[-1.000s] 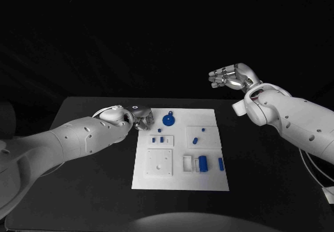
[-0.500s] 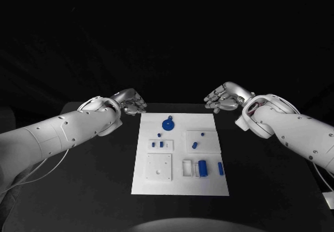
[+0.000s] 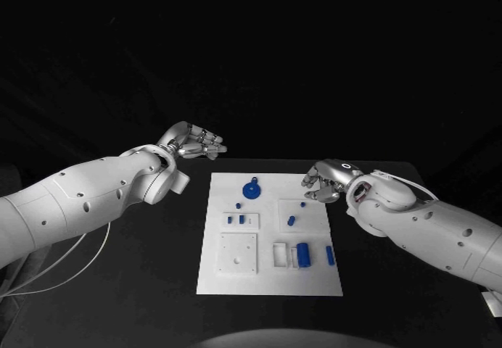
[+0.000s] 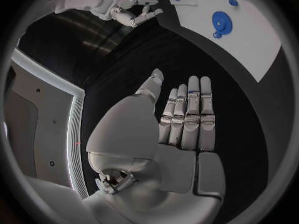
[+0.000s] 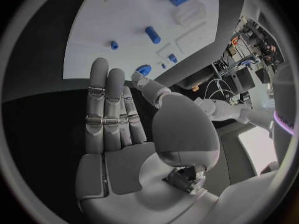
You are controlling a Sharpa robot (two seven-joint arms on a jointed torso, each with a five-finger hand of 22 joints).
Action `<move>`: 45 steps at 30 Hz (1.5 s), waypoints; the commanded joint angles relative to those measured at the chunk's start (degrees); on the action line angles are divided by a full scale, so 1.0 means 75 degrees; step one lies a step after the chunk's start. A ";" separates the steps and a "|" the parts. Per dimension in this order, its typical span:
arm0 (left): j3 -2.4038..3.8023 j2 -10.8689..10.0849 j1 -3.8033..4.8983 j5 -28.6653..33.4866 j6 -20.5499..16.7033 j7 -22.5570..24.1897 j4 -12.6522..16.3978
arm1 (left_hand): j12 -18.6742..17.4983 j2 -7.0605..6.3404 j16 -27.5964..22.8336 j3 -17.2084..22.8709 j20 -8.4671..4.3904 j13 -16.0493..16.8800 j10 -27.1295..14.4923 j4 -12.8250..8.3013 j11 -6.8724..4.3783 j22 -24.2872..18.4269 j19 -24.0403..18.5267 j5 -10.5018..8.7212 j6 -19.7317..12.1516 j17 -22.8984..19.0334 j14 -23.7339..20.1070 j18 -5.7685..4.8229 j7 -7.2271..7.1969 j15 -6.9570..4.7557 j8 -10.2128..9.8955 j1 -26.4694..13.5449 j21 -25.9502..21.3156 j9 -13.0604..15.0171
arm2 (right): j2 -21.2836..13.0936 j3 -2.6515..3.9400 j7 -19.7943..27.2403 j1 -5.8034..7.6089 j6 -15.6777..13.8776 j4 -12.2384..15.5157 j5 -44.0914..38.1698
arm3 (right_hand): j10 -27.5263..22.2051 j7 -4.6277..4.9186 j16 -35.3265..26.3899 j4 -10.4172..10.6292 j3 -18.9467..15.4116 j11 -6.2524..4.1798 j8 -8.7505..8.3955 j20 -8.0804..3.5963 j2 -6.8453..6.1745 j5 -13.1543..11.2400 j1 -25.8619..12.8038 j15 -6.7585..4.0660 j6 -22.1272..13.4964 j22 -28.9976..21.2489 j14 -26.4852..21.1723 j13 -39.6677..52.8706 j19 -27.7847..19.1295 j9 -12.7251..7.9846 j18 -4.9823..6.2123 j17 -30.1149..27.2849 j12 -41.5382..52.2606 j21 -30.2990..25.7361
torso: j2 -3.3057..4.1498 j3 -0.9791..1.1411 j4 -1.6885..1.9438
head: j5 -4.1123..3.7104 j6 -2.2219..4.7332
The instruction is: Assemble the parts on the task board
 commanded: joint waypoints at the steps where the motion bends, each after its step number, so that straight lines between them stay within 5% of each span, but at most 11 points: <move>1: 0.0016 -0.0045 0.0011 0.0714 0.0186 0.0336 0.0169 | 0.0003 0.0124 -0.0034 -0.0193 0.0001 -0.0004 0.0022 -0.0005 0.0033 -0.0400 0.0141 -0.0040 -0.0008 0.0024 -0.0040 0.0080 0.0010 -0.0009 -0.0036 0.0060 0.0030 -0.0005 | 0.0067 -0.0041 -0.0615 -0.0068 -0.0353 -0.0031 -0.0979 | -0.0044 -0.0020 0.0129 0.0086 0.0050 -0.0007 -0.0044 0.0061 -0.0085 -0.0036 0.0007 0.0048 0.0016 0.0128 0.0110 -0.0005 0.0166 0.0003 0.0161 0.0068 -0.0024 0.0087 | -0.0002 -0.0003 0.0009 | -0.0022 -0.0012; 12: 0.0035 -0.0145 0.0016 0.1049 0.0363 0.0561 0.0463 | 0.0005 0.0255 -0.0014 -0.0491 0.0078 -0.0004 -0.0036 -0.0089 0.0077 -0.1374 0.0238 -0.0019 -0.0008 -0.0003 -0.0348 0.0112 0.0036 0.0081 -0.0039 0.0161 0.0043 -0.0006 | 0.0412 -0.0259 -0.0832 -0.0270 -0.0736 -0.0404 -0.1376 | -0.0010 -0.0005 0.0516 0.0179 0.0307 -0.0007 -0.0046 0.0055 -0.0209 -0.0039 0.0064 0.0048 0.0045 0.0742 0.0012 -0.0005 0.0027 0.0003 0.0181 0.0117 -0.0020 0.0338 | 0.0006 0.0002 -0.0001 | -0.0001 -0.0039; 26: 0.0035 -0.0093 0.0016 0.1147 0.0462 0.0682 0.0516 | 0.0009 0.0291 -0.0030 -0.0532 0.0183 0.0001 -0.0183 -0.0171 0.0159 -0.2283 0.0253 -0.0018 -0.0158 -0.0126 -0.0589 0.0163 0.0118 0.0183 -0.0040 0.0176 0.0063 -0.0007 | 0.0787 -0.0486 -0.0911 -0.0307 -0.1045 -0.1061 -0.1523 | -0.0030 -0.0007 0.0621 0.0124 0.0504 -0.0001 -0.0045 0.0063 -0.0265 -0.0053 0.0043 0.0056 0.0044 0.1098 -0.0009 -0.0006 -0.0035 0.0003 0.0192 0.0067 -0.0020 0.0337 | 0.0004 0.0012 0.0006 | 0.0035 -0.0082; 45: 0.0034 -0.0059 0.0016 0.1150 0.0545 0.0665 0.0477 | 0.0015 0.0280 -0.0030 -0.0549 0.0198 -0.0002 -0.0249 -0.0133 0.0182 -0.2842 0.0342 -0.0017 -0.0246 -0.0136 -0.0639 0.0162 0.0142 0.0203 -0.0039 0.0147 0.0083 -0.0005 | 0.1013 -0.0561 -0.0665 -0.0332 -0.1143 -0.1327 -0.1311 | 0.0314 -0.0069 0.0814 0.0086 0.0542 -0.0102 -0.0041 0.0012 -0.0044 -0.0032 0.0080 -0.0006 0.0319 0.1662 -0.0022 -0.0002 -0.0026 0.0022 0.0165 0.0104 -0.0021 0.0268 | 0.0005 0.0013 0.0003 | 0.0084 -0.0157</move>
